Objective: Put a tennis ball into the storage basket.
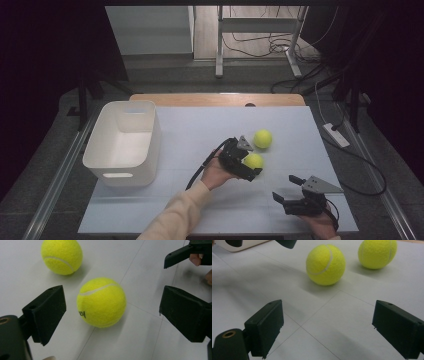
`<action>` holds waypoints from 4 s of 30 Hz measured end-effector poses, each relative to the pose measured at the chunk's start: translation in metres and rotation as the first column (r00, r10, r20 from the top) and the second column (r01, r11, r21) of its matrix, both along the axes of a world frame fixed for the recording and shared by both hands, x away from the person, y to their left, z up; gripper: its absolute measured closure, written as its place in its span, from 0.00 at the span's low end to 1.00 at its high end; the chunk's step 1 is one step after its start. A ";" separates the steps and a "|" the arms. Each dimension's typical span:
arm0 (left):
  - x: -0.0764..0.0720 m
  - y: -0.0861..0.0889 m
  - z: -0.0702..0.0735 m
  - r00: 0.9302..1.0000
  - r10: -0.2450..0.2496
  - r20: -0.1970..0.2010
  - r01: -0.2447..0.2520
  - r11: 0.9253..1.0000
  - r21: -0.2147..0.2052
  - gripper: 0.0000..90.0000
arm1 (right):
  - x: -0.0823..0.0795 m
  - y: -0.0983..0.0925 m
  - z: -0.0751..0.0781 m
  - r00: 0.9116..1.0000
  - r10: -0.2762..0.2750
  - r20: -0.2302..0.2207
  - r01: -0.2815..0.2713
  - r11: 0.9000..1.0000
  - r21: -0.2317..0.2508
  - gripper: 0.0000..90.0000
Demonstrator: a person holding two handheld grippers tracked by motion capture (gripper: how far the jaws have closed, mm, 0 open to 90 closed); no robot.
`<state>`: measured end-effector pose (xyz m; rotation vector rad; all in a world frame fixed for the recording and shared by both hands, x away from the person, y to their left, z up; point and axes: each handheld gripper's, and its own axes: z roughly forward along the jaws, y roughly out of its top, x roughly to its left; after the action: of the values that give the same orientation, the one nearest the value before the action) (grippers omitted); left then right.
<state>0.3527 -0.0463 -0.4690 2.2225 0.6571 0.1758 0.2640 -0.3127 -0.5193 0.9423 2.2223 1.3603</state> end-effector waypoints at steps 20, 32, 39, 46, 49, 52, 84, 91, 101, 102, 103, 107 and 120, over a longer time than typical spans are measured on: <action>0.015 -0.014 -0.019 0.999 0.015 -0.045 -0.013 0.999 0.039 0.06 | 0.000 0.000 -0.001 1.000 0.004 -0.003 -0.004 1.000 -0.001 0.11; 0.021 -0.020 -0.030 0.998 0.017 -0.068 -0.012 0.997 0.071 0.05 | 0.000 0.000 -0.001 1.000 0.003 -0.004 -0.003 1.000 -0.007 0.11; 0.022 -0.021 -0.034 0.997 -0.010 -0.070 0.017 0.996 0.090 0.18 | 0.000 0.000 -0.001 1.000 0.005 -0.003 -0.005 1.000 -0.004 0.11; 0.022 -0.020 -0.034 0.999 -0.011 -0.053 0.016 0.995 0.101 0.30 | 0.000 -0.001 -0.001 1.000 0.002 -0.003 -0.002 1.000 -0.002 0.11; 0.020 -0.020 -0.033 0.999 -0.007 -0.033 0.010 0.994 0.109 0.30 | 0.000 -0.001 -0.001 1.000 0.002 -0.003 -0.002 1.000 -0.002 0.11; 0.020 -0.017 -0.030 1.000 -0.002 -0.019 0.004 0.996 0.093 0.30 | 0.000 -0.001 -0.001 1.000 0.000 -0.003 0.000 1.000 -0.001 0.11; 0.009 0.020 0.005 0.996 0.050 0.068 -0.051 0.999 0.012 0.30 | -0.002 0.005 0.010 1.000 -0.005 0.027 0.004 0.999 0.034 0.11; 0.006 0.027 0.010 0.995 0.057 0.085 -0.056 0.998 -0.009 0.30 | -0.003 0.006 0.011 1.000 -0.005 0.030 0.004 0.999 0.037 0.11; 0.002 0.034 0.016 0.993 0.063 0.100 -0.060 0.998 -0.036 0.30 | -0.003 0.006 0.011 1.000 -0.012 0.029 0.012 0.999 0.032 0.11; 0.002 0.034 0.016 0.993 0.063 0.100 -0.060 0.998 -0.036 0.30 | -0.003 0.006 0.011 1.000 -0.013 0.028 0.012 0.999 0.031 0.11; 0.002 0.036 0.017 0.992 0.065 0.105 -0.061 0.997 -0.042 0.30 | -0.003 0.006 0.010 1.000 -0.014 0.028 0.013 0.999 0.031 0.11; 0.001 0.040 0.019 0.991 0.077 0.110 -0.071 0.996 -0.061 0.30 | -0.003 0.005 0.010 1.000 -0.014 0.027 0.013 0.999 0.032 0.11; -0.005 0.055 0.025 0.984 0.105 0.141 -0.091 0.991 -0.103 0.30 | -0.003 0.005 0.009 1.000 -0.012 0.025 0.011 1.000 0.023 0.11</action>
<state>0.3477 0.0086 -0.4440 2.0647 0.6803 0.3464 0.2607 -0.3074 -0.5105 0.9387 2.1838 1.3877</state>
